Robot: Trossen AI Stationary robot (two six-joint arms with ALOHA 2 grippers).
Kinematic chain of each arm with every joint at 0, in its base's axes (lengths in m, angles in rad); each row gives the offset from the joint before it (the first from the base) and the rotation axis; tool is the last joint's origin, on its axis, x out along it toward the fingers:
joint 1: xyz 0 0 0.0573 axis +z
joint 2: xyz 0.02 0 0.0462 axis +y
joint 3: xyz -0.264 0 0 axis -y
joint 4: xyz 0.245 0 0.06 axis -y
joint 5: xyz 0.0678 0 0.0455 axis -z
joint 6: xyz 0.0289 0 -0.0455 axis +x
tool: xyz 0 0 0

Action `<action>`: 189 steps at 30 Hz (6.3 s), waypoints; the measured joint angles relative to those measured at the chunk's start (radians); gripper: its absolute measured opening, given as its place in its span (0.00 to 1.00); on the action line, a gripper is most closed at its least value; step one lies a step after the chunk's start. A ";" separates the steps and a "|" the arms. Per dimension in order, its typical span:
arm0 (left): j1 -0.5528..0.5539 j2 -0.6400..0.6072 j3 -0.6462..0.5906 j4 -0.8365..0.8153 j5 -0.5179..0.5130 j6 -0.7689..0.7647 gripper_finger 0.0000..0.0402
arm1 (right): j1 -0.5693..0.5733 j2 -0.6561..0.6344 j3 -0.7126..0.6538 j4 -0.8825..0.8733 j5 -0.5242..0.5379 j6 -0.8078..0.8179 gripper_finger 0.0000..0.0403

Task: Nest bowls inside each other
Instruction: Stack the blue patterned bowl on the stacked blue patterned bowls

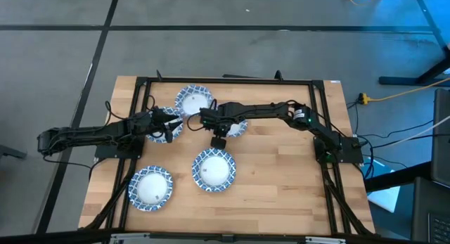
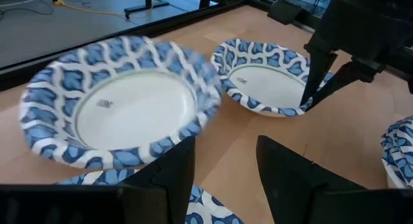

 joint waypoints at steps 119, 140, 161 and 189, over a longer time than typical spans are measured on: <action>0.000 0.006 0.000 0.129 0.158 0.029 0.40 | 0.367 -0.339 0.332 -0.464 0.692 0.305 0.10; 0.001 0.006 0.000 0.132 0.133 0.035 0.40 | 0.502 -0.906 -0.497 -0.359 1.275 0.861 0.09; 0.001 0.006 0.000 0.134 0.014 0.000 0.40 | 0.138 -1.289 -1.464 1.181 0.538 0.113 0.09; 0.004 0.088 0.149 0.040 -0.054 0.244 0.39 | -0.479 -1.370 -1.675 1.486 -0.287 0.045 0.09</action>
